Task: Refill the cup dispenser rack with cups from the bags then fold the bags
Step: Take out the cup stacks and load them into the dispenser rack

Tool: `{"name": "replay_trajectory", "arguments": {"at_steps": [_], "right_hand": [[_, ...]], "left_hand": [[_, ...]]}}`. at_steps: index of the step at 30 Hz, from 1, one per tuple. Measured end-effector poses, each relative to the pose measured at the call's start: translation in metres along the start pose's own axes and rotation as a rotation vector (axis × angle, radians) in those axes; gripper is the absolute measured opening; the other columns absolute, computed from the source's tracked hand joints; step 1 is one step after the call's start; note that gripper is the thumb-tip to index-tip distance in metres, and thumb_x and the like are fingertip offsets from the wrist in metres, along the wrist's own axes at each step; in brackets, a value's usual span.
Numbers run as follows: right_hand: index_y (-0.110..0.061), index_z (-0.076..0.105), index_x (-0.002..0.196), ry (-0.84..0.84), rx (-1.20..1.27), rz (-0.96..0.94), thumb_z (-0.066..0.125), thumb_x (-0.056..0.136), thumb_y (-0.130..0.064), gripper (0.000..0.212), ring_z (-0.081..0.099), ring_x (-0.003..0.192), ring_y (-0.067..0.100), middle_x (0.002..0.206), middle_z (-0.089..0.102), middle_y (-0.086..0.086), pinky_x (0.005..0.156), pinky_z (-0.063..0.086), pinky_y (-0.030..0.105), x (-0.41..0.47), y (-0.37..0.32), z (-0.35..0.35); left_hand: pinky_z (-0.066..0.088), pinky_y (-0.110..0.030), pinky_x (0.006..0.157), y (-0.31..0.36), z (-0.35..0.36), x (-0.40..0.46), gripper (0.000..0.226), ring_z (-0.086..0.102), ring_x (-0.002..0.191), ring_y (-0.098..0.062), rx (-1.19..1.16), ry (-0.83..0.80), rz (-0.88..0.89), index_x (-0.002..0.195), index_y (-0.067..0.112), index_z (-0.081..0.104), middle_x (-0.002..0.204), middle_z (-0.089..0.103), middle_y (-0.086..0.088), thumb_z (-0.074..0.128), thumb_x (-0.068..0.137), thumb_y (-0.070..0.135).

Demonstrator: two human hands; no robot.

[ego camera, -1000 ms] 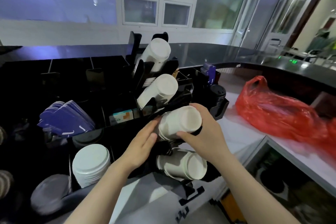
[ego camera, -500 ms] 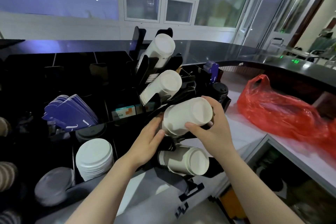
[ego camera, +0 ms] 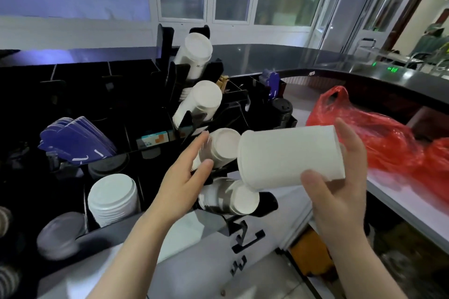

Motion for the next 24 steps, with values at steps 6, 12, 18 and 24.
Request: {"name": "replay_trajectory", "arguments": {"at_steps": [6,12,18,24], "right_hand": [[-0.049,0.041,0.126,-0.089,-0.173,0.165,0.067,0.067,-0.041,0.065,0.050,0.107,-0.006,0.118,0.044,-0.034,0.076,0.050,0.014,-0.034,0.032,-0.007],[-0.063,0.027,0.126,-0.274,-0.386,0.202,0.071,0.068,-0.050,0.074,0.035,0.121,-0.015,0.128,0.035,-0.040,0.096,0.033,0.008,-0.052,0.059,0.017],[-0.037,0.030,0.141,-0.502,-0.633,0.213,0.074,0.080,-0.036,0.076,0.019,0.133,-0.001,0.132,0.023,-0.030,0.106,0.010,0.010,-0.061,0.090,0.047],[-0.033,0.042,0.141,-0.491,-0.649,0.185,0.072,0.082,-0.039,0.067,0.022,0.129,0.001,0.140,0.031,-0.017,0.097,0.021,0.015,-0.050,0.092,0.039]], "left_hand": [[0.013,0.002,0.102,0.009,0.018,-0.009,0.051,0.016,0.136,0.017,0.064,0.030,0.007,0.146,0.039,0.024,0.149,0.021,0.031,0.039,0.101,0.021],[0.010,0.001,0.105,0.005,0.024,-0.014,0.057,0.012,0.134,0.021,0.081,0.067,-0.045,0.148,0.034,0.019,0.148,0.016,0.032,0.036,0.100,0.008],[0.010,0.003,0.103,0.006,0.025,-0.012,0.056,0.011,0.133,0.021,0.094,0.077,-0.079,0.149,0.032,0.021,0.152,0.018,0.025,0.034,0.100,0.009],[0.011,0.004,0.102,0.007,0.028,-0.012,0.056,0.012,0.135,0.019,0.090,0.100,-0.091,0.148,0.037,0.021,0.152,0.018,0.025,0.031,0.100,0.009]]}}
Point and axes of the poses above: each hand's wrist, its own x-axis towards the middle knuckle, its own z-axis out of the palm, y = z × x, the point moved 6 cm from there along x, towards the middle knuckle
